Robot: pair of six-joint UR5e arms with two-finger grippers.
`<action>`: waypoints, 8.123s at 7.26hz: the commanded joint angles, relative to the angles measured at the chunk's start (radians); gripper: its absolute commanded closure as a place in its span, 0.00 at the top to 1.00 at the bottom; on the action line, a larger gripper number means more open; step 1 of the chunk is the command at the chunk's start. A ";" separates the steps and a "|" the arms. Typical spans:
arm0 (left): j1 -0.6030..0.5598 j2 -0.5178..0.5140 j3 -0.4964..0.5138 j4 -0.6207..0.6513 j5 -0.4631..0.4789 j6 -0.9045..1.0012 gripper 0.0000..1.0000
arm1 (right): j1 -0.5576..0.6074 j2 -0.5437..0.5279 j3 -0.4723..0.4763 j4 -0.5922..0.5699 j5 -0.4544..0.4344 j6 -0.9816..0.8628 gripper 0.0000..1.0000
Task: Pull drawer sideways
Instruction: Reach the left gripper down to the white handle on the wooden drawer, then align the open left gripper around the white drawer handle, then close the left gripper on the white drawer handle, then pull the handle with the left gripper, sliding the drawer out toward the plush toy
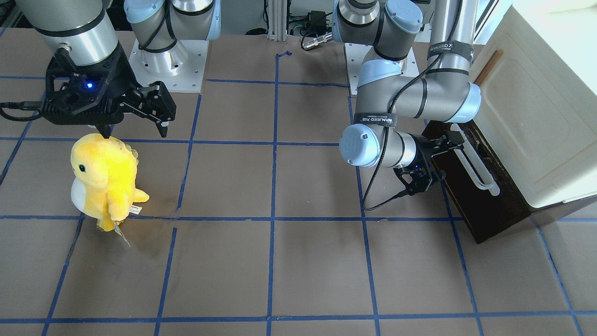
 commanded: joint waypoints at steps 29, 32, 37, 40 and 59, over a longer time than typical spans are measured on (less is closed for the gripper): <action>-0.023 -0.078 -0.002 -0.018 0.194 0.008 0.53 | 0.000 0.000 0.000 0.000 0.000 0.000 1.00; -0.021 -0.072 -0.009 -0.018 0.191 0.002 0.51 | 0.000 0.000 0.000 0.000 0.000 0.000 1.00; -0.012 -0.071 -0.025 -0.016 0.188 -0.007 0.51 | 0.000 0.000 0.000 0.000 0.000 0.000 1.00; -0.012 -0.069 -0.025 -0.018 0.190 -0.006 0.42 | 0.000 0.000 0.000 0.000 0.000 0.000 1.00; -0.027 -0.080 -0.002 -0.010 0.164 0.010 0.29 | 0.000 0.000 0.000 0.000 0.000 0.000 1.00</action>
